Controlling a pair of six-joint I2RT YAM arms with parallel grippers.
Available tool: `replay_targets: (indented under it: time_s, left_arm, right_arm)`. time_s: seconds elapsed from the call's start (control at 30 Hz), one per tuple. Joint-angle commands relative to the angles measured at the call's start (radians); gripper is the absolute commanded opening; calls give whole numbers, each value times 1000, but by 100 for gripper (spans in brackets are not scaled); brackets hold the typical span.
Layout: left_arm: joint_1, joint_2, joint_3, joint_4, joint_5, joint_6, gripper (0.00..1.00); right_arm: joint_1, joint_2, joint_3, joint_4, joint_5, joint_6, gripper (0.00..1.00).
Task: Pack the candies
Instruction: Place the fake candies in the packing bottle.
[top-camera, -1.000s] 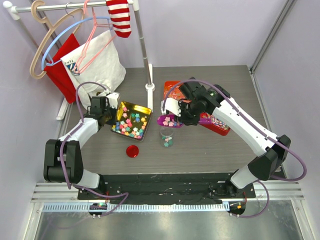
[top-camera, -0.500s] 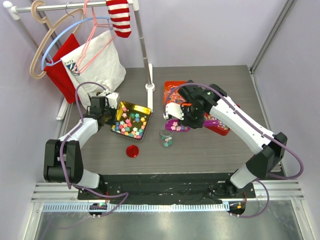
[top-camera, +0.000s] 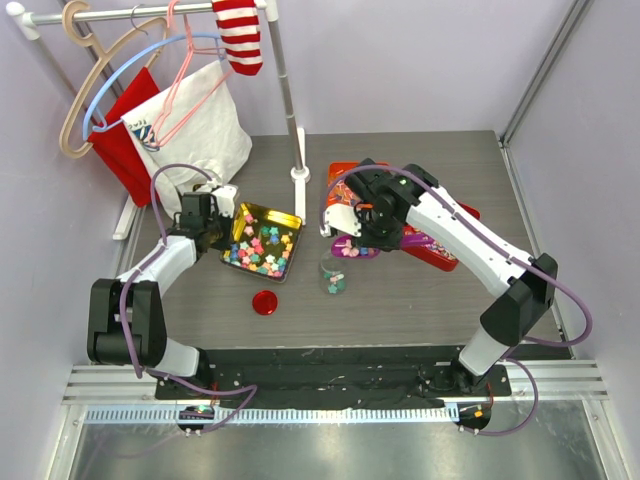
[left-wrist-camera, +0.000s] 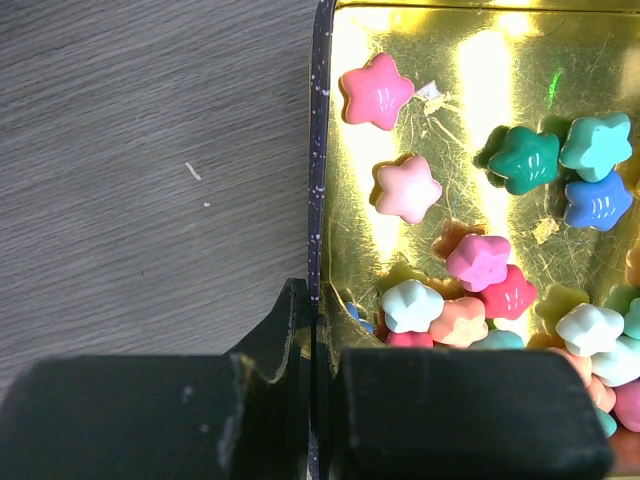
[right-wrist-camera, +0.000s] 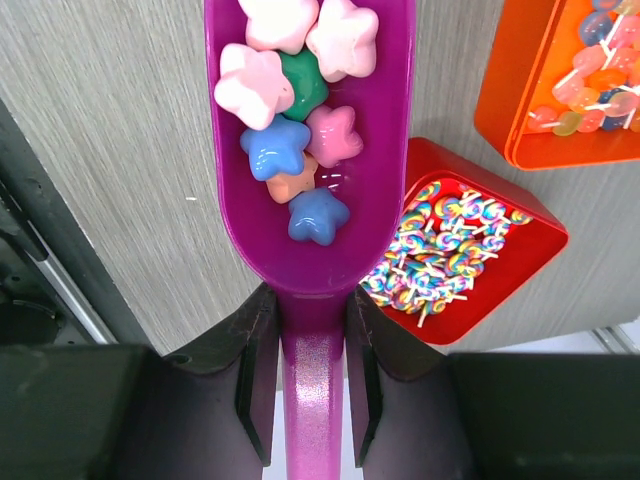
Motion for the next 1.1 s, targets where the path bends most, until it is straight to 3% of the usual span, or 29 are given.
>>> replay_targets:
  time_s: [0.0,1.07]
  left_arm:
    - [8,-34,8,93,26,-11,0]
    - [8,-23,8,94,28,-14,0]
  right_arm:
    - [20,2,52,-143,51,1,1]
    - [101,-83,-46,-157,189,28,1]
